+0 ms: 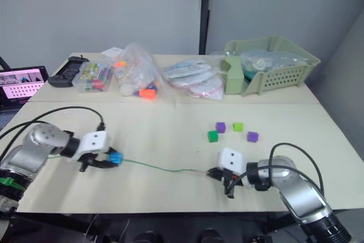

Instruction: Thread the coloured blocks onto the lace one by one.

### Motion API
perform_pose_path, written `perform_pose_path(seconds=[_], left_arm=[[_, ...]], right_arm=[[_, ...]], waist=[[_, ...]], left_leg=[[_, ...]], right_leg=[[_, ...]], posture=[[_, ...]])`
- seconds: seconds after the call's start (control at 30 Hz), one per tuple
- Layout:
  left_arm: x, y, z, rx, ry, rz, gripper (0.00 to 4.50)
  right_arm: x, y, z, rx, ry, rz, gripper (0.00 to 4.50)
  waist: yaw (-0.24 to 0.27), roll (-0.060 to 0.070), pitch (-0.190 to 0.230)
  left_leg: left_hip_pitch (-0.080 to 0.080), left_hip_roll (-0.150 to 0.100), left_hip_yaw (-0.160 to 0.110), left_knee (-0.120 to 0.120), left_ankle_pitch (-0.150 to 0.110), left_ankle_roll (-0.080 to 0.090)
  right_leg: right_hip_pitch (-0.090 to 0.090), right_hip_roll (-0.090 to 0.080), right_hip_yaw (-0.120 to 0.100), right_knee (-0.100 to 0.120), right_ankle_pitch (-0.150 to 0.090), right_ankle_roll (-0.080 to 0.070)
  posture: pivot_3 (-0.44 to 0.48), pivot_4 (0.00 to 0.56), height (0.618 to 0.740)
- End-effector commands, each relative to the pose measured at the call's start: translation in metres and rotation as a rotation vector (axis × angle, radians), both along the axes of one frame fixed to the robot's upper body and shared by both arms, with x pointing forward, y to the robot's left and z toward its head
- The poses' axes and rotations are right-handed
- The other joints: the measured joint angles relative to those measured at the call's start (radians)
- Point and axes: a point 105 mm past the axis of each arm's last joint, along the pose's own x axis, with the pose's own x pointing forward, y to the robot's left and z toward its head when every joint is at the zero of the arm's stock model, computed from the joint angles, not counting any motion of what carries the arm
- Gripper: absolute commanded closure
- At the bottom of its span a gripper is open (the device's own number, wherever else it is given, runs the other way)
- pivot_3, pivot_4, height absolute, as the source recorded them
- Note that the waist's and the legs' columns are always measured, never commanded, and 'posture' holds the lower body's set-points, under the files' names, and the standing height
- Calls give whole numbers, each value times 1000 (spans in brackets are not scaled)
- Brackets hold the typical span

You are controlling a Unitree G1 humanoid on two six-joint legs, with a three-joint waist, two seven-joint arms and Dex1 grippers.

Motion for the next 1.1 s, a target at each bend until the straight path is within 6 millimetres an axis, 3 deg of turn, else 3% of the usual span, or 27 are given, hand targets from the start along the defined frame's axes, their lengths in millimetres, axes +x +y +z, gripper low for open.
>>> perform_pose_path(seconds=[0.03, 0.17, 0.4, 0.43, 0.63, 0.7, 0.8, 0.87, 0.97, 1.1], left_arm=[[-2, 50, 7, 94, -24, 92, 3112], [-1, 71, 9, 123, -46, 136, 3112], [2, 73, 13, 65, -26, 173, 3112], [2, 72, 14, 50, -12, 180, 2060], [10, 63, 35, -31, -43, 180, 106], [14, 54, 50, -48, -54, 141, 45], [16, 29, 67, -103, -32, 71, 45], [6, 2, 69, -138, 31, -1, 45], [-11, -38, 55, -170, 91, -108, 45], [-30, -122, 26, -330, 109, -184, 45]], right_arm=[[1, 4, 7, 4, -34, 20, 4500], [3, 6, 6, 5, -34, 28, 4500], [8, 7, 6, 2, -40, 37, 4500], [9, 7, 6, 2, -41, 38, 4500], [8, 11, 8, 8, -47, 55, 4500], [8, 14, 9, 14, -48, 62, 4500], [7, 18, 10, 18, -44, 74, 4500], [6, 21, 10, 18, -43, 79, 4500], [9, 26, 10, 16, -45, 75, 4500], [11, 36, 11, 15, -50, 79, 4500]], waist=[[0, 0, 0], [0, 0, 0], [1, 0, 0], [0, 0, 0], [0, -1, 0], [2, -2, 1], [6, -3, 2], [6, -3, 2], [-1, -2, 1], [-1, -3, 1]], left_leg=[[0, 0, 0, 0, 0, 0], [-1, 0, 0, 0, 0, 0], [-1, 0, 0, 0, 0, 0], [-1, 0, 0, 0, 0, 0], [-3, 0, 0, 0, 0, 0], [-5, 0, -1, 1, 0, 0], [-6, -1, -1, 3, 0, 0], [-6, -1, -1, 3, 0, 0], [-5, -1, -2, 3, 0, 0], [-5, 0, -3, 3, 0, 0]], right_leg=[[0, 0, 0, 0, 0, 0], [-1, 0, 0, 1, 0, 0], [-1, 0, 0, 1, 0, 0], [-1, 0, 0, 1, 0, 0], [-2, 0, -1, 1, 0, 0], [-4, 0, -1, 2, 0, 0], [-4, 0, -1, 4, 0, 0], [-4, -1, -1, 5, 0, 0], [-4, -2, -1, 6, 0, 0], [-4, -1, -1, 6, 0, 0]], posture=[[0, 150, 740], [0, 150, 740], [0, 150, 740], [0, 150, 740], [0, 150, 740], [0, 150, 740], [0, 150, 740], [0, 150, 740], [0, 150, 740], [0, 150, 740]])
